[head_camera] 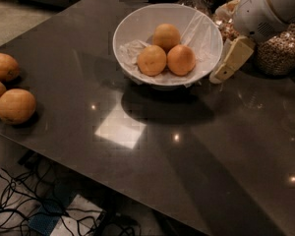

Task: Pick orange from white bowl

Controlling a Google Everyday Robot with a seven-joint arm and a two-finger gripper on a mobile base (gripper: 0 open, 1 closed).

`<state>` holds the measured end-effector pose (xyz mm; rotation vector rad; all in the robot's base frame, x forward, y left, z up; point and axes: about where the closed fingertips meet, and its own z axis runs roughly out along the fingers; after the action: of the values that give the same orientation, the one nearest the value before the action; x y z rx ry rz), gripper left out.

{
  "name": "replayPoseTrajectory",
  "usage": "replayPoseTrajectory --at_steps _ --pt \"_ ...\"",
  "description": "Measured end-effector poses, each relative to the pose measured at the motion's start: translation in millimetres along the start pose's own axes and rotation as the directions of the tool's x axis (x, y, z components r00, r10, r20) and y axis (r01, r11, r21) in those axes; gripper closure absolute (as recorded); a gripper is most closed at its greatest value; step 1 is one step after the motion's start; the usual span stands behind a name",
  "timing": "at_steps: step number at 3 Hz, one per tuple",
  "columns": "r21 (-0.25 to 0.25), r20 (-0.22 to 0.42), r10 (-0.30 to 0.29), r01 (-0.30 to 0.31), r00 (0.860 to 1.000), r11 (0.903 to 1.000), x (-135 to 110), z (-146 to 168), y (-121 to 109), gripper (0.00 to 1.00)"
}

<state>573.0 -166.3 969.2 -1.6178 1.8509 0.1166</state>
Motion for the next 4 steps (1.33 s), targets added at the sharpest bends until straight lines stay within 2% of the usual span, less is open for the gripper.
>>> replayPoseTrajectory --at_steps 1,2,4 --pt "0.035 0.071 0.044 -0.046 0.997 0.9983 -5.0 12.0 -16.0 0.0" --pt "0.045 0.102 0.091 -0.096 0.991 0.9944 -11.3 35.7 -29.7 0.0" --pt "0.024 0.022 0.118 -0.119 0.993 0.9926 -8.1 76.7 -45.3 0.0"
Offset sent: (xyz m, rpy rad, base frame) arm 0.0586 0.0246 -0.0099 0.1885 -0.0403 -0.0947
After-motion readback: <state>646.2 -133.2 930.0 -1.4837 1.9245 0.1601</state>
